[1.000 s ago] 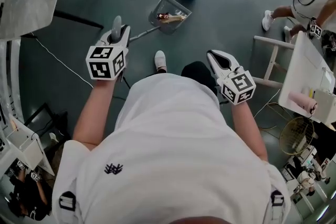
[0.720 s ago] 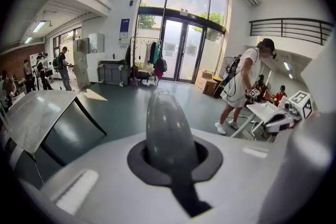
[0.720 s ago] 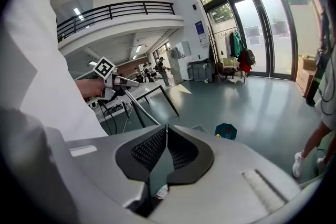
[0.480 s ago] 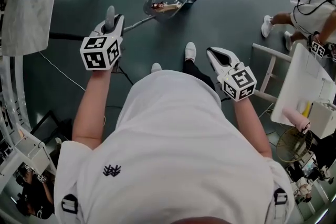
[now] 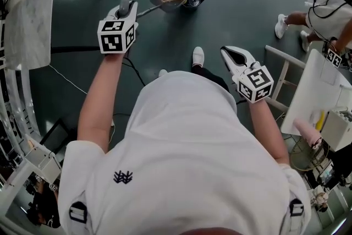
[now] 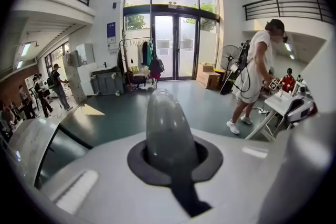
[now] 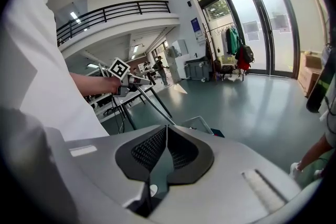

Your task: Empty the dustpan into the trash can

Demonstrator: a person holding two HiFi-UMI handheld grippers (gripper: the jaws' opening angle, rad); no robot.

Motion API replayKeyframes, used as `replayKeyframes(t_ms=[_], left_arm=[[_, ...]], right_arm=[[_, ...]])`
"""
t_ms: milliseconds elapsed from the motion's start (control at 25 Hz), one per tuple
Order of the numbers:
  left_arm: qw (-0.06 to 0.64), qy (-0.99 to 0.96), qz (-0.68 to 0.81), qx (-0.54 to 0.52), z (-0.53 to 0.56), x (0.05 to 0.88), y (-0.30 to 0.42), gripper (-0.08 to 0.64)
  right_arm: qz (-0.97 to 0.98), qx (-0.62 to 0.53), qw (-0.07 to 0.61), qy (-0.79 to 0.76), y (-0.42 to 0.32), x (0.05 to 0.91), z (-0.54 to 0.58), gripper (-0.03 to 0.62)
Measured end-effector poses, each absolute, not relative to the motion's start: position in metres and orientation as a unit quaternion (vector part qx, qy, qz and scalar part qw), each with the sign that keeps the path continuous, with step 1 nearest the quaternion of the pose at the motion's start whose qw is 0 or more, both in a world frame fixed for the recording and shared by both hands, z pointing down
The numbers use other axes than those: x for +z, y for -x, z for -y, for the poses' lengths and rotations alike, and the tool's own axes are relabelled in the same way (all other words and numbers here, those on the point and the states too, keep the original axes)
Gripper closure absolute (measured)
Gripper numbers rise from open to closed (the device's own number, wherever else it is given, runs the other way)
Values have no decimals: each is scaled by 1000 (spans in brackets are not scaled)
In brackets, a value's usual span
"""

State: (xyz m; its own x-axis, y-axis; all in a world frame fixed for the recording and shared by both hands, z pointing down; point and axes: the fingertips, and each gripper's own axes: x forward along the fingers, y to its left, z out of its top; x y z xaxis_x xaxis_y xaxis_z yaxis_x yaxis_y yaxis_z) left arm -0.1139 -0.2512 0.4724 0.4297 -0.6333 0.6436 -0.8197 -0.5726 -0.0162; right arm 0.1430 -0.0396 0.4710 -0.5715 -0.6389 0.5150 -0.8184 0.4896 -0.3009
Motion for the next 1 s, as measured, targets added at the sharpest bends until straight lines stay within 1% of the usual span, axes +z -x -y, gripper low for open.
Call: replayKeyframes(t_ms=[240, 480, 760, 1000], left_arm=[[89, -844, 397, 350, 268, 495, 62, 502], [9, -854, 335, 397, 250, 509, 7, 502], [-101, -856, 261, 436, 219, 526, -36, 502], [-205, -838, 187, 470, 187, 548, -59, 503]], right_arm=[[835, 279, 161, -446, -165, 474, 40, 583], [828, 286, 154, -456, -178, 476, 39, 583], [827, 288, 150, -459, -180, 474, 36, 583], [825, 290, 149, -462, -188, 476, 33, 583]])
